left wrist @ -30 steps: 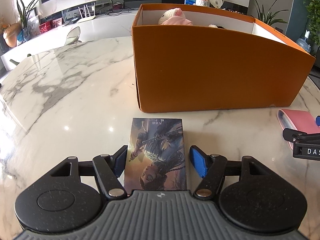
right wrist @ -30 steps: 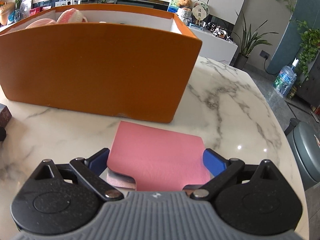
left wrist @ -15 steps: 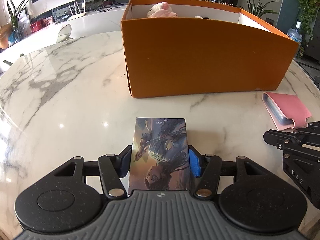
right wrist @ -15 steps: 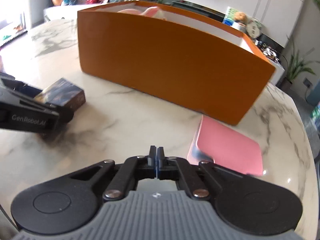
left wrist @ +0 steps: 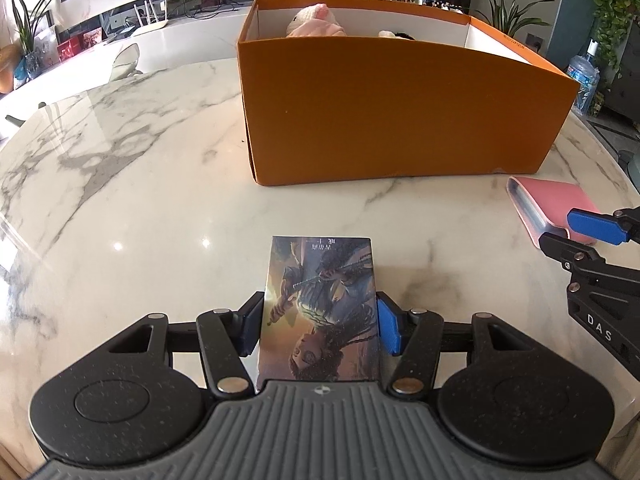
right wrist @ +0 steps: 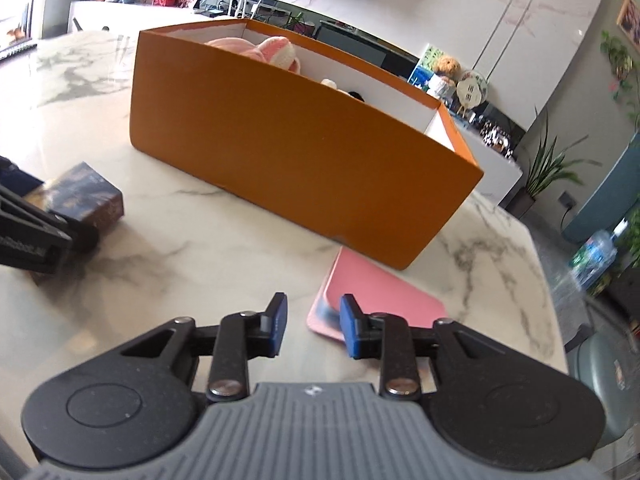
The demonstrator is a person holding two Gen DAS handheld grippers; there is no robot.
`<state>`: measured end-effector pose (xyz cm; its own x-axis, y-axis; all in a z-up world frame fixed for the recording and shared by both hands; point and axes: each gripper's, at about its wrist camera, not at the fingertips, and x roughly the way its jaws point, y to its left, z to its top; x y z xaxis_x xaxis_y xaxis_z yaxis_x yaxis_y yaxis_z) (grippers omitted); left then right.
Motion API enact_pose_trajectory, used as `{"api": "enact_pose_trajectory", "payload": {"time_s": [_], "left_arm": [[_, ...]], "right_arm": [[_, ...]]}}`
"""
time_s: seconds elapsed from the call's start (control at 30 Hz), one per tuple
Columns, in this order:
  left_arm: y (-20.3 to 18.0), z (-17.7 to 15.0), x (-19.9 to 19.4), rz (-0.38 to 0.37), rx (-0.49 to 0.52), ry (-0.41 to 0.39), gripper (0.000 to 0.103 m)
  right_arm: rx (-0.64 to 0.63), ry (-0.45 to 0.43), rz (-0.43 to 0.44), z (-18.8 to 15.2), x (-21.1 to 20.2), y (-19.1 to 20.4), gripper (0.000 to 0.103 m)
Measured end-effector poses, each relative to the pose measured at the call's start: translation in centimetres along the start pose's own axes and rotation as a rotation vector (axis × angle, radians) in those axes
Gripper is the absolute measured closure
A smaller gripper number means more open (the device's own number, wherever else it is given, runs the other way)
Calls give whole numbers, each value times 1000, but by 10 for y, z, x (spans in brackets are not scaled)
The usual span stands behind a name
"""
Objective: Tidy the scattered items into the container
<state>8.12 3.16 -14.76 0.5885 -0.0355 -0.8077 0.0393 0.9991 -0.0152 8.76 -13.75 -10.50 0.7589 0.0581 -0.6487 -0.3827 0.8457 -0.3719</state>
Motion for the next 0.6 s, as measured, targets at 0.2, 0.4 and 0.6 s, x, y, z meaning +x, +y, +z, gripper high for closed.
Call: {"api": "enact_pose_trajectory", "payload": {"time_s": [0.2, 0.4, 0.6], "left_arm": [[1, 2, 3, -3, 4, 2, 37], [0, 2, 4, -7, 6, 5, 37], [-3, 1, -3, -16, 14, 0, 37]], "right_arm": [[-45, 12, -34, 1, 15, -1, 81], [-59, 3, -25, 2, 17, -3, 94], [-69, -5, 45, -6, -6, 5, 96]]}}
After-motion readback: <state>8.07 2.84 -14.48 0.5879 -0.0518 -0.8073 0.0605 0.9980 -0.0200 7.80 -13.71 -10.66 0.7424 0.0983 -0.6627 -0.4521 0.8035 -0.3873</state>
